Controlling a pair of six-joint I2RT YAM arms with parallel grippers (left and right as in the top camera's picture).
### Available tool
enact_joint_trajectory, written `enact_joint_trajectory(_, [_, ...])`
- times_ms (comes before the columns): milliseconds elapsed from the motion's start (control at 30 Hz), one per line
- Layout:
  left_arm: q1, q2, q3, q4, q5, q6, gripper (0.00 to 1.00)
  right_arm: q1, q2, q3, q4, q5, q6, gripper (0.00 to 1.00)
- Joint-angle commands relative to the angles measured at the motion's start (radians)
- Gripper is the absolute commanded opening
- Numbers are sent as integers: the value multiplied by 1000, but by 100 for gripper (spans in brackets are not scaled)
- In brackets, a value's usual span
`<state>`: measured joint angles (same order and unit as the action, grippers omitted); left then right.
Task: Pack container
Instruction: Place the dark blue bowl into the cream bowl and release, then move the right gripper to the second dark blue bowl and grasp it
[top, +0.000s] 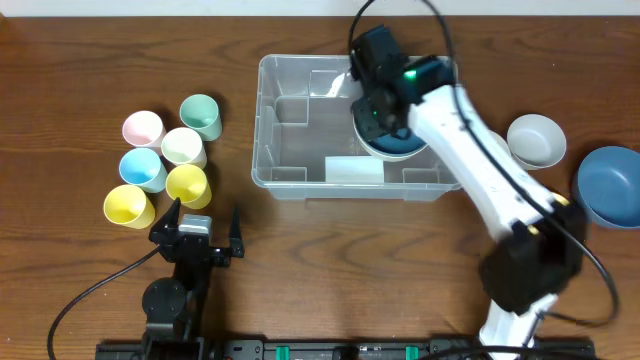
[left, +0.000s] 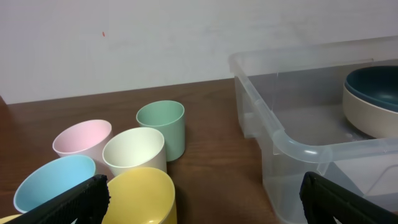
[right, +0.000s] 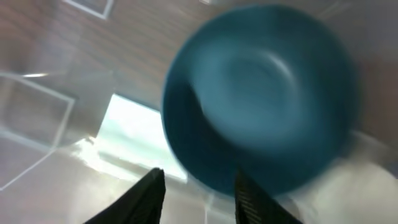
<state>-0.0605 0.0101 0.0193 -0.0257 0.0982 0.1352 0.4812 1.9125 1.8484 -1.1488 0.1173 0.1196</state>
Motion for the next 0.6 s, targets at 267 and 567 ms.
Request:
enact_joint_trajectory(267, [5, -6, -15, -36, 18, 3, 98, -372, -278, 55, -325, 119, 210, 39])
enact_joint_trajectory(567, [5, -6, -15, -36, 18, 3, 98, -745, -276, -115, -295, 115, 243, 37])
